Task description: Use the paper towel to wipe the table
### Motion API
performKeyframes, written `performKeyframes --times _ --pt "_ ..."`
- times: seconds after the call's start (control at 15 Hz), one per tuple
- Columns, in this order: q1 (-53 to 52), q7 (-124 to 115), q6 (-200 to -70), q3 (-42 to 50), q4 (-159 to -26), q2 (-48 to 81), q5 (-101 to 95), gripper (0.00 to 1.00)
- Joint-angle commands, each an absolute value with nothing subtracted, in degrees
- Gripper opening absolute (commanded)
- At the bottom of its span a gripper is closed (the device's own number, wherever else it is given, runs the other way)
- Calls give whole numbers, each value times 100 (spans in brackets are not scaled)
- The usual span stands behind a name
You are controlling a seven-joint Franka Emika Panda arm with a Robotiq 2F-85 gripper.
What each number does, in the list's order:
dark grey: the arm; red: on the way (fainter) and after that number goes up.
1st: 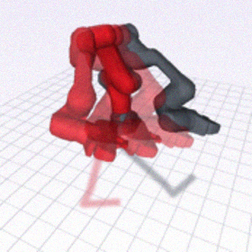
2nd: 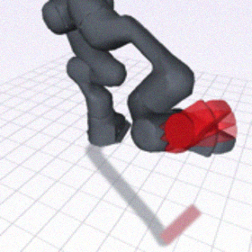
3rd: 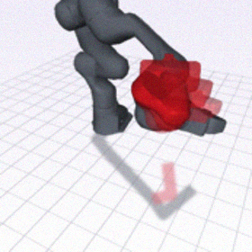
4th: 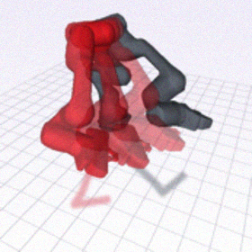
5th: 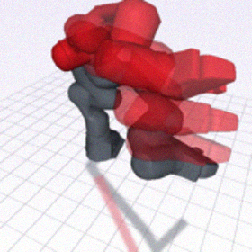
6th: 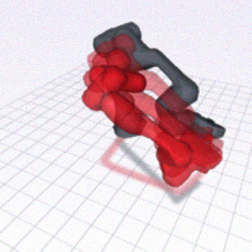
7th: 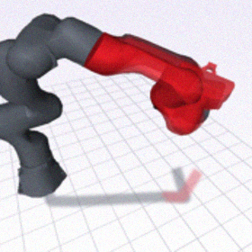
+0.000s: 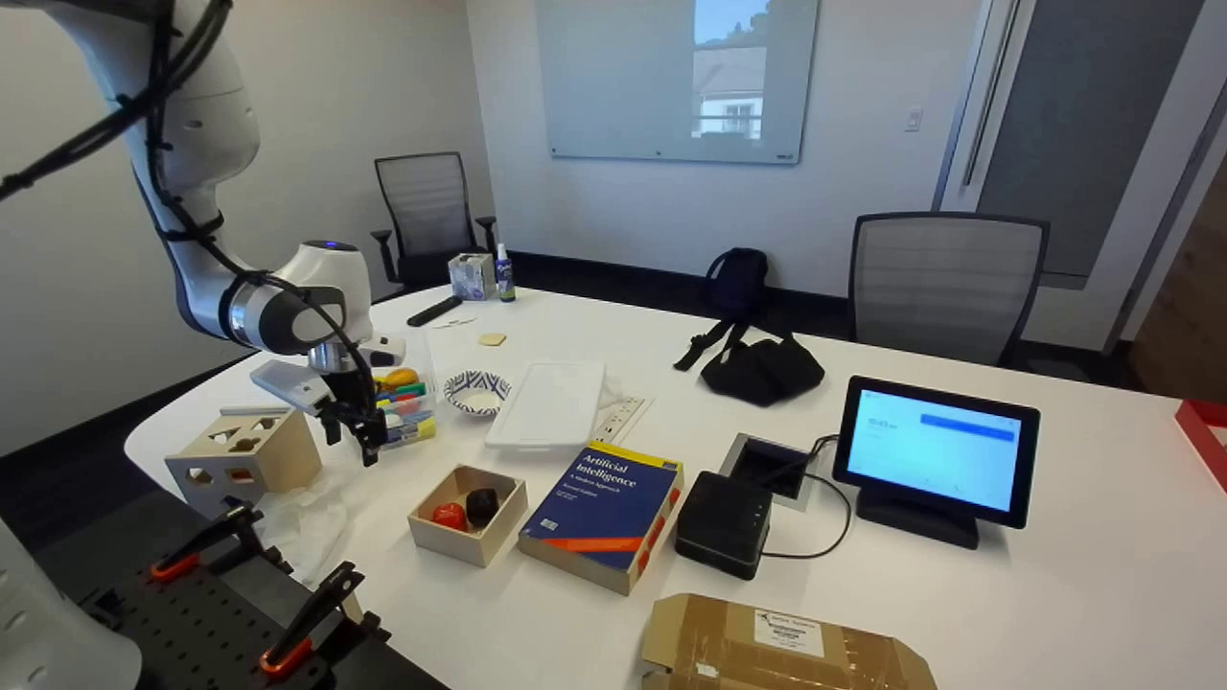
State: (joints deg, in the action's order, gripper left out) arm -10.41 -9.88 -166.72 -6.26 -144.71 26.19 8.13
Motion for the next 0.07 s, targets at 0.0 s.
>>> performKeyframes --times 0.0 --pt "-1951 -1832 -16946 263 -14952 2033 243 100"
